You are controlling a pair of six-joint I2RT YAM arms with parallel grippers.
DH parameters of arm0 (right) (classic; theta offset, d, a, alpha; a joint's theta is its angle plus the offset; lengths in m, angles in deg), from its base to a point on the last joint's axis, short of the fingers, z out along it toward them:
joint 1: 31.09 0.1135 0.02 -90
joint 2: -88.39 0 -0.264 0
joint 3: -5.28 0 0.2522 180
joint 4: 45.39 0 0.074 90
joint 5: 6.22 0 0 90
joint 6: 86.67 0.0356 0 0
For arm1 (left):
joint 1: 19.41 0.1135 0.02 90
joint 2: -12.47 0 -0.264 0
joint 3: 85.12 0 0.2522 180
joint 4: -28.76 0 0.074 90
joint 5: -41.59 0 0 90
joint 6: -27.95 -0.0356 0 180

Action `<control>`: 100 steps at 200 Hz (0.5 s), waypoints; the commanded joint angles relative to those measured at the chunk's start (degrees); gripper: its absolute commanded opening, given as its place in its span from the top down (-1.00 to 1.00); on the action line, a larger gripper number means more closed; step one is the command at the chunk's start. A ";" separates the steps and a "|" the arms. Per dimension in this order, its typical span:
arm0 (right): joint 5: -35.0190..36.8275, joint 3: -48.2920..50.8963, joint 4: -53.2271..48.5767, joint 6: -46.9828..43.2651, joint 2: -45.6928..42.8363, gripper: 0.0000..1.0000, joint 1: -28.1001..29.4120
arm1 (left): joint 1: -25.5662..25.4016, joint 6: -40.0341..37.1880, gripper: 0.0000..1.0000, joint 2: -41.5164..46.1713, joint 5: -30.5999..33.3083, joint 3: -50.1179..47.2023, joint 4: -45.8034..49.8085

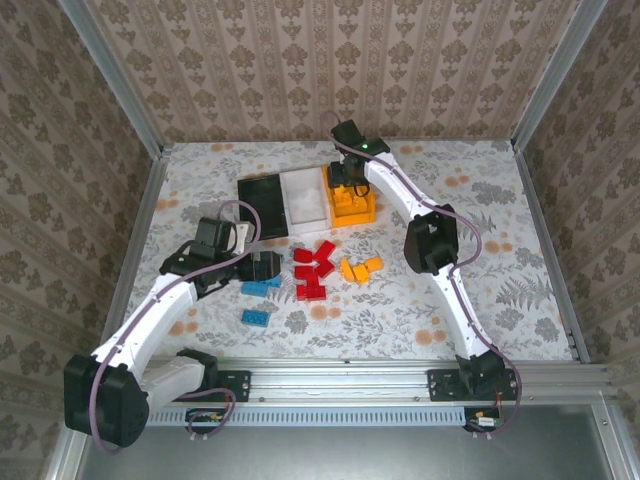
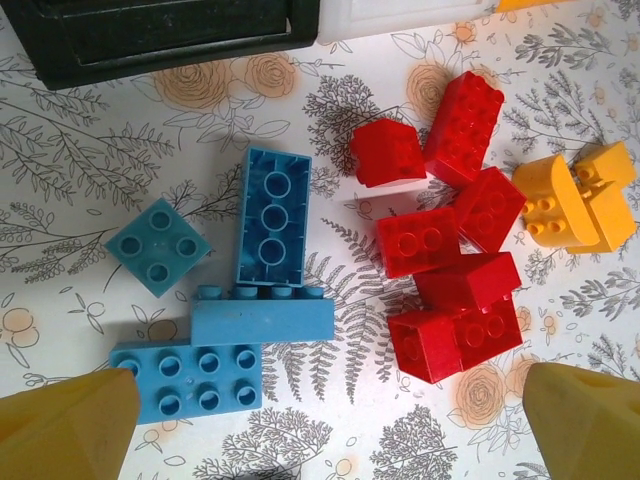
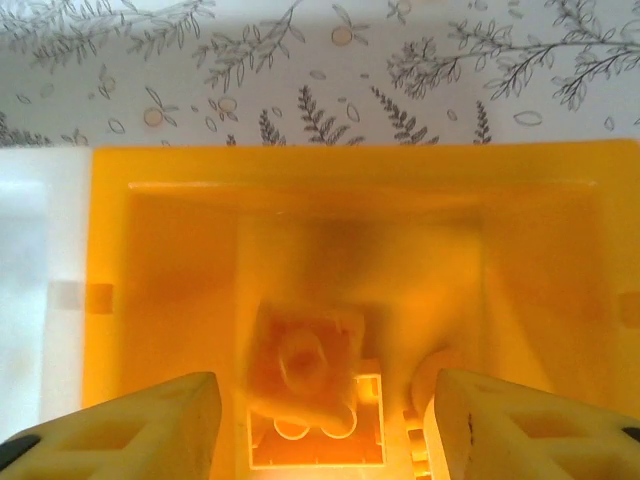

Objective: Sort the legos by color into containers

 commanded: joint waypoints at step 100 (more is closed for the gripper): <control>-11.11 56.07 20.96 9.19 -41.13 -0.32 0.53 | -11.95 5.20 -1.00 -12.35 -1.29 6.93 -0.70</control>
